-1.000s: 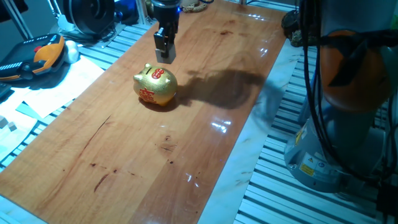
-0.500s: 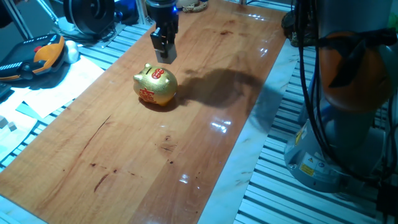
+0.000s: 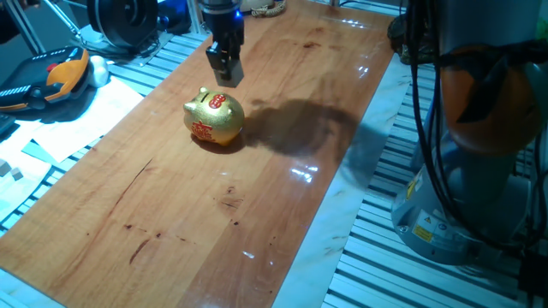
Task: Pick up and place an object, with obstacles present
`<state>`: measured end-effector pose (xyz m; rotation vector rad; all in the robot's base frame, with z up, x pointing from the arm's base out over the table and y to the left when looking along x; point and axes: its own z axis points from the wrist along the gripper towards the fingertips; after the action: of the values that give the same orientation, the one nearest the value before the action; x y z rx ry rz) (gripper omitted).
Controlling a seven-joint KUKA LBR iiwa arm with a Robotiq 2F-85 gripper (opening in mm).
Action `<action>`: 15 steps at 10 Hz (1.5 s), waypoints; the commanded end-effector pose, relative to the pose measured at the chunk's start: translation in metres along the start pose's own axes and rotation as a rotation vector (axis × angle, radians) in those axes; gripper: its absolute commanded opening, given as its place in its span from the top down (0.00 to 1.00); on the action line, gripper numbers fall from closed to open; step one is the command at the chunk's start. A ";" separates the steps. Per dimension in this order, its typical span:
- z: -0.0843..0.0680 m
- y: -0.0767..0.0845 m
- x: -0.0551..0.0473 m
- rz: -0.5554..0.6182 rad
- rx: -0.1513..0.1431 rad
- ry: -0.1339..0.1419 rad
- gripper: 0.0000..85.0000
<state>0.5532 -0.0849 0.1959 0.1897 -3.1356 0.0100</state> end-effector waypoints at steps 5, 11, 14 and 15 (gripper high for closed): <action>0.006 -0.047 -0.004 -0.017 0.036 -0.053 1.00; 0.032 -0.077 -0.004 0.025 0.000 -0.062 1.00; 0.043 -0.085 -0.004 0.042 0.012 -0.058 1.00; 0.049 -0.088 -0.005 0.042 0.012 -0.059 1.00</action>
<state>0.5687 -0.1720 0.1476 0.1290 -3.1987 0.0225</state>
